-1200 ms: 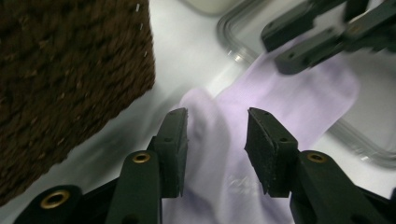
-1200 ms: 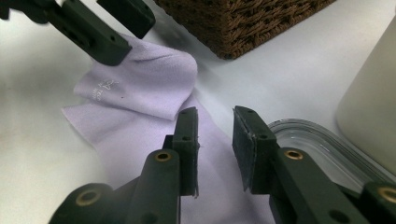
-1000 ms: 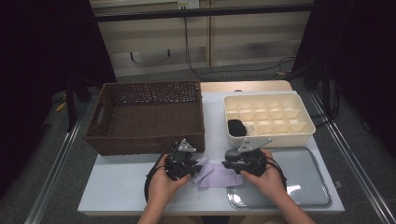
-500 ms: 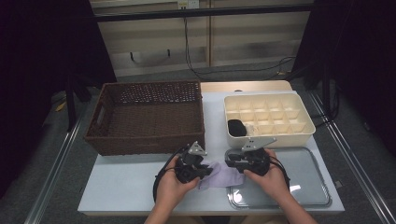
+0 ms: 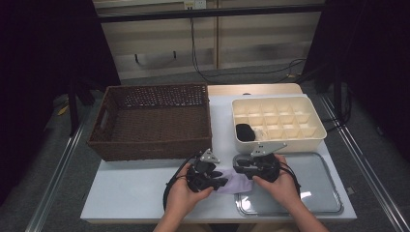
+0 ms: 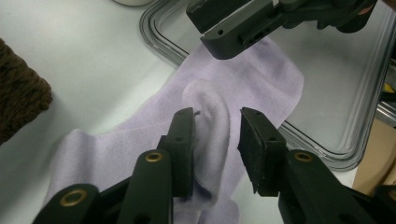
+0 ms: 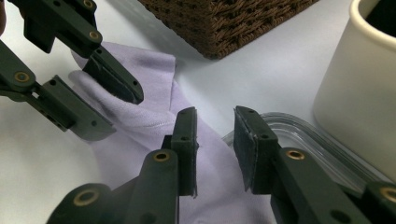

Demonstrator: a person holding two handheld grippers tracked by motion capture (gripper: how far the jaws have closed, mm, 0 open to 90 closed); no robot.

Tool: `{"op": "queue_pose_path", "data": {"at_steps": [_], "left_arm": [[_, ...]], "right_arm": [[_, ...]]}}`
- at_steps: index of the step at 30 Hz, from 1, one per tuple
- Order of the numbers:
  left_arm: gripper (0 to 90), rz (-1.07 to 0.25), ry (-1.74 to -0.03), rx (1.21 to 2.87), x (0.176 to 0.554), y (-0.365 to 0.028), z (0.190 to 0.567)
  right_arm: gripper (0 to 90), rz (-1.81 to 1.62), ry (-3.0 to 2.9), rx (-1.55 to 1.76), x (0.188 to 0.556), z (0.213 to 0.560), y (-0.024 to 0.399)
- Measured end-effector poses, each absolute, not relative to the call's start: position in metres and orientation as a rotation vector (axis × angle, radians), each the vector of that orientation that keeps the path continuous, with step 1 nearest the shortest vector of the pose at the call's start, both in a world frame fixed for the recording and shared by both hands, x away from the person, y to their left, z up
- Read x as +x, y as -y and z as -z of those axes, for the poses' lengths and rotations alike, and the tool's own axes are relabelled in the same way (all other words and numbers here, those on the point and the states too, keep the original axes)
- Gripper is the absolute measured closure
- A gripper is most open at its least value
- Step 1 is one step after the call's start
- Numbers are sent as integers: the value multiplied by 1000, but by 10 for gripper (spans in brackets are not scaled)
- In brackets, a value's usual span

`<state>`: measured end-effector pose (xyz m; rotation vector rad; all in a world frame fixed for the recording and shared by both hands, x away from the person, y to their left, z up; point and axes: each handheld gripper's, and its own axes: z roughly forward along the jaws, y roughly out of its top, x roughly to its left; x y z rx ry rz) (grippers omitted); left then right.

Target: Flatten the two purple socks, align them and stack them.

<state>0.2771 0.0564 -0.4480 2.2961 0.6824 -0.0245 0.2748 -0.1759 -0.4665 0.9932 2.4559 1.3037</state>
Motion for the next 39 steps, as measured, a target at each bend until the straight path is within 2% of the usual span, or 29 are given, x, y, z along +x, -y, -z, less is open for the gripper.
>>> {"op": "queue_pose_path", "data": {"at_steps": [13,25,37,39], "left_arm": [[622,51,-679,2332,275,-54,451],[483,14,-737,2251,283,-75,438],[468,34,-828,2219,291,-92,441],[498,47,-820,2243,291,-92,442]], "right_arm": [[687,-1318,-2460,968,276,464,166],[681,-1254,-2541,952,273,476,159],[683,-1235,-2565,924,272,479,156],[682,-1238,-2560,935,272,479,157]]}}
